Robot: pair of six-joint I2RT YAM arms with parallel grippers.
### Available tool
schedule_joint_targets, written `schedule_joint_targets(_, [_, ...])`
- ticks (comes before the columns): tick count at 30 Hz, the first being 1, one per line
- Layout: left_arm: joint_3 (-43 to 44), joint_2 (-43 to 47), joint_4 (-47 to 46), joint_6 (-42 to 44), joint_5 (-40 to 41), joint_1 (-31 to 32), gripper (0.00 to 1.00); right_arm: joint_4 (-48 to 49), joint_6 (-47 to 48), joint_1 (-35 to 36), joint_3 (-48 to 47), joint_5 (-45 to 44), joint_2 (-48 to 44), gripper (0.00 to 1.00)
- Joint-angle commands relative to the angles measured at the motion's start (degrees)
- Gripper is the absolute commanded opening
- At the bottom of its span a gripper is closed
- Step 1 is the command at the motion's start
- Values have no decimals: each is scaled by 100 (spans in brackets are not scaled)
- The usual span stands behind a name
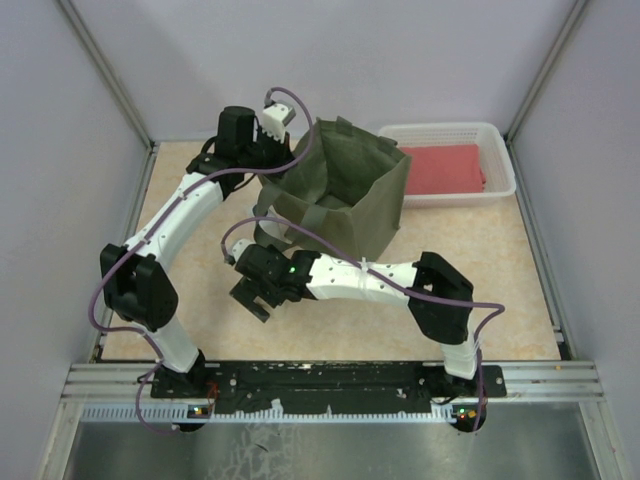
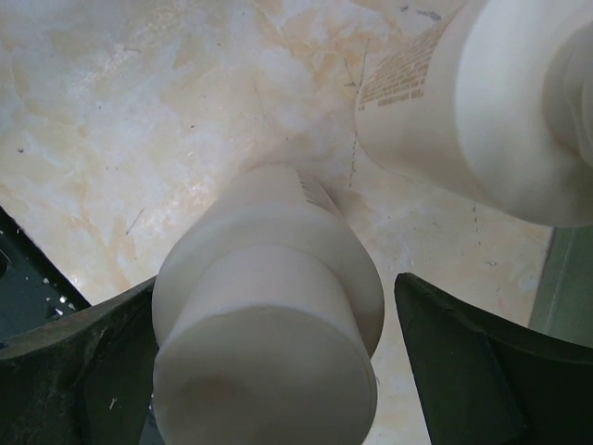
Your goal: Place the personal care products into the canvas bag
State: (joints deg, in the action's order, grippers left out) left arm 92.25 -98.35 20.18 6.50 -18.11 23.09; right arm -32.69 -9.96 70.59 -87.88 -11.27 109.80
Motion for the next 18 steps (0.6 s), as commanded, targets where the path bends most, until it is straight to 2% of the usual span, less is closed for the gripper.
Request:
schedule_joint_targets(1, [-84, 175, 179, 64, -70, -6, 0, 52, 207, 5, -383, 1, 211, 99])
schedule_joint_targets(10, [-85, 178, 161, 76, -62, -8, 0, 39, 297, 13, -605, -48, 460, 99])
schedule_joint_targets(15, [-108, 180, 152, 83, -69, -12, 0, 80, 302, 10, -536, -137, 390, 96])
schedule_joint_targets(18, [-111, 183, 152, 83, -62, -11, 0, 113, 315, 27, -481, -155, 340, 90])
